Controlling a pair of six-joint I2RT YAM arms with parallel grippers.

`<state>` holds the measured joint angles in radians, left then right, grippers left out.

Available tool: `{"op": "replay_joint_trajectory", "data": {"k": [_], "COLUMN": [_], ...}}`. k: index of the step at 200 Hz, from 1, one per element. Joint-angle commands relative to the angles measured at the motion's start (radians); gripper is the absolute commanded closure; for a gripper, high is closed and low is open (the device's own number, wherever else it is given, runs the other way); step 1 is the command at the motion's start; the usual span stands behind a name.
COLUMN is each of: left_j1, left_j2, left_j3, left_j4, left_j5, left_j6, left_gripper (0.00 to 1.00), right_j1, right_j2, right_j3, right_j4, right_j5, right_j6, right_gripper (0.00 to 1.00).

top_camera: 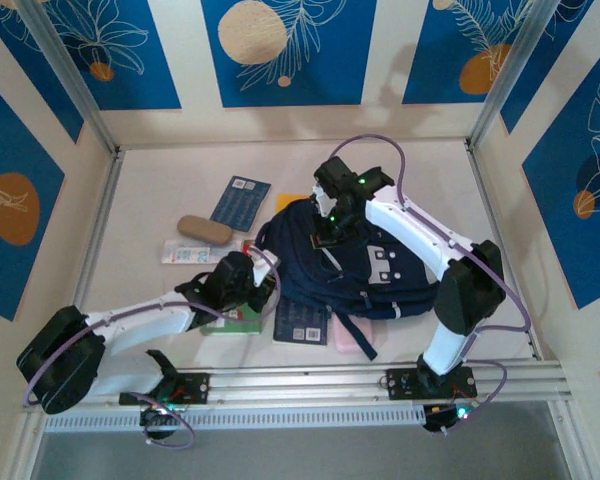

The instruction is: Pack books, pencil case, and school supplies into a backpack

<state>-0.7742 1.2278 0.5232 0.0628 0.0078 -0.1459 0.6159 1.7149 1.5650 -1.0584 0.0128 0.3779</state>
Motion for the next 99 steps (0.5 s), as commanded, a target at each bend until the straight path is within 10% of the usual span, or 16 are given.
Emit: {"op": "replay_joint_trajectory", "data": {"k": [1, 37, 99], "left_j1": [0.067, 0.076, 0.05], "left_j2": [0.036, 0.03, -0.047], "left_j3": [0.06, 0.102, 0.208], "left_j4": [-0.075, -0.083, -0.24], "left_j5": [0.063, 0.204, 0.278], "left_j6": [0.018, -0.025, -0.159], "left_gripper": [1.0, 1.0, 1.0], "right_j1": [0.02, -0.003, -0.065], "right_j2": [-0.008, -0.029, -0.326], "right_j3": [0.018, 0.047, -0.16], "right_j4": [-0.08, -0.132, -0.083], "right_j5": [0.039, 0.205, 0.072], "right_j6": [-0.06, 0.024, 0.229], "right_gripper": [1.0, 0.46, 0.54]}}
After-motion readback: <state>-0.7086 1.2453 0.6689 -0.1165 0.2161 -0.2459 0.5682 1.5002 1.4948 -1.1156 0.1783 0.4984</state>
